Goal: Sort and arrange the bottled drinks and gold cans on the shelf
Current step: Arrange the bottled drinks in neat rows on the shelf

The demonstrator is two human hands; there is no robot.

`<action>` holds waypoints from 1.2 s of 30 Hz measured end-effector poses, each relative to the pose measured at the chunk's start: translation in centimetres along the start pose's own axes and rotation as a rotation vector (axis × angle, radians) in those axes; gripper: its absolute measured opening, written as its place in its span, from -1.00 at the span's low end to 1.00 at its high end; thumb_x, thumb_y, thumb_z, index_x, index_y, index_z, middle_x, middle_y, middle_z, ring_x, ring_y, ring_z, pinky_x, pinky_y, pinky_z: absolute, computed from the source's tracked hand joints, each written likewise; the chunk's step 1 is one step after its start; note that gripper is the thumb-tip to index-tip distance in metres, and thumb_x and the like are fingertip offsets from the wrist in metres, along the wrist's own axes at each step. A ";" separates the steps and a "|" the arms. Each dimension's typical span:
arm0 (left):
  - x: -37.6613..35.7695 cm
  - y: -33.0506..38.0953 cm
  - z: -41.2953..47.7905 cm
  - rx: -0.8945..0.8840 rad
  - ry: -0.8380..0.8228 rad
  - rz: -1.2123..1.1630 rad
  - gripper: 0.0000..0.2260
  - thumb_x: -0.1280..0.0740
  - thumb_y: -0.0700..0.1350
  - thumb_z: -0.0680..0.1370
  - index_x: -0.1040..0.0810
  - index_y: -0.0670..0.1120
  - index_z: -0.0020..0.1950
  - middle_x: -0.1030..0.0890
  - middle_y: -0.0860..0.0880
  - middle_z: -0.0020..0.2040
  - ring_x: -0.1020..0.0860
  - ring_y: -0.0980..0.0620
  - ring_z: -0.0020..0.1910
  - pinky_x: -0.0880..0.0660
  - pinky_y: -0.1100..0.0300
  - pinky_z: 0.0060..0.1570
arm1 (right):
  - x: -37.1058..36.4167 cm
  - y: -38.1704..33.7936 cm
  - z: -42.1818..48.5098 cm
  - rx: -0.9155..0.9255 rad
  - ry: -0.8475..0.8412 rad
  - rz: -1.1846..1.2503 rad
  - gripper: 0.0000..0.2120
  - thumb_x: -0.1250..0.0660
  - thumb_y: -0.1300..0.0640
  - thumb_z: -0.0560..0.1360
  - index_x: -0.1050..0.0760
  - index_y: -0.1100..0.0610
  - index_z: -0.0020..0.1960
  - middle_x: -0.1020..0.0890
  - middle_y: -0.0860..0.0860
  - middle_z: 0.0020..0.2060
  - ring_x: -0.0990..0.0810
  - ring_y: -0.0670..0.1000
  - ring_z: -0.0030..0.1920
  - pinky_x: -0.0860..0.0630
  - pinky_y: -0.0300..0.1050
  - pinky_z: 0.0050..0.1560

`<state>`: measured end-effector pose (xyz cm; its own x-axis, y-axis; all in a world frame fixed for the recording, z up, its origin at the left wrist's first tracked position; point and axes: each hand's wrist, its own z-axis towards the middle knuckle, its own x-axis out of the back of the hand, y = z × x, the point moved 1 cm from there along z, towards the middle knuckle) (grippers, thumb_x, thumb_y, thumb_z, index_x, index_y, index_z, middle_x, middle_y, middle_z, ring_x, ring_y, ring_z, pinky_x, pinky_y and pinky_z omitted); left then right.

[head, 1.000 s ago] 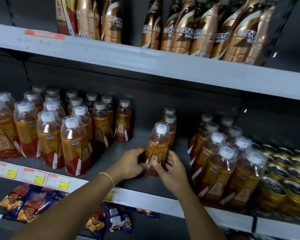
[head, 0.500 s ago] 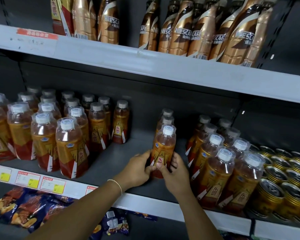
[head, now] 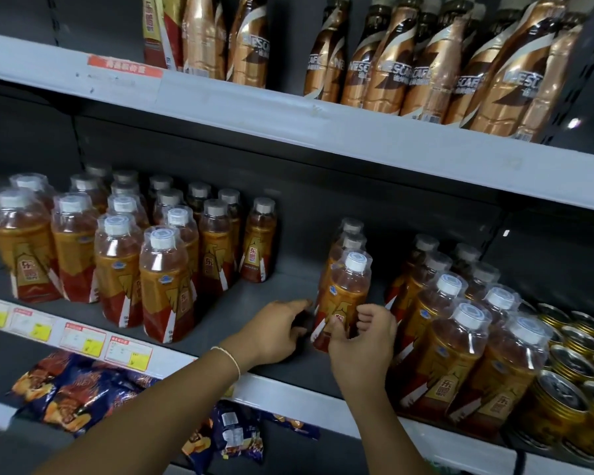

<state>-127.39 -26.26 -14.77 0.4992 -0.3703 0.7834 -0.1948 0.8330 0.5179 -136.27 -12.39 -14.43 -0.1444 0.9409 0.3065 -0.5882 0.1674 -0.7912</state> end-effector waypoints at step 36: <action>11.6 -4.8 -10.3 0.524 0.107 -0.348 -0.67 -0.19 0.00 0.66 -0.56 -0.15 -0.17 -0.61 -0.06 -0.22 -0.57 -0.05 -0.17 -0.48 0.08 -0.10 | -10.0 -5.6 -5.7 0.039 -0.564 0.030 -0.28 -0.52 -0.36 0.07 -0.38 -0.17 0.13 -0.67 -0.19 -0.11 -0.65 -0.18 -0.11 -0.64 -0.05 -0.10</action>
<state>-111.91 -30.36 -11.71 0.6840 -0.5175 0.5141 -0.3792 0.3498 0.8566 -126.98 -21.11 -16.08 -0.5584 0.6400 0.5279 -0.6045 0.1219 -0.7872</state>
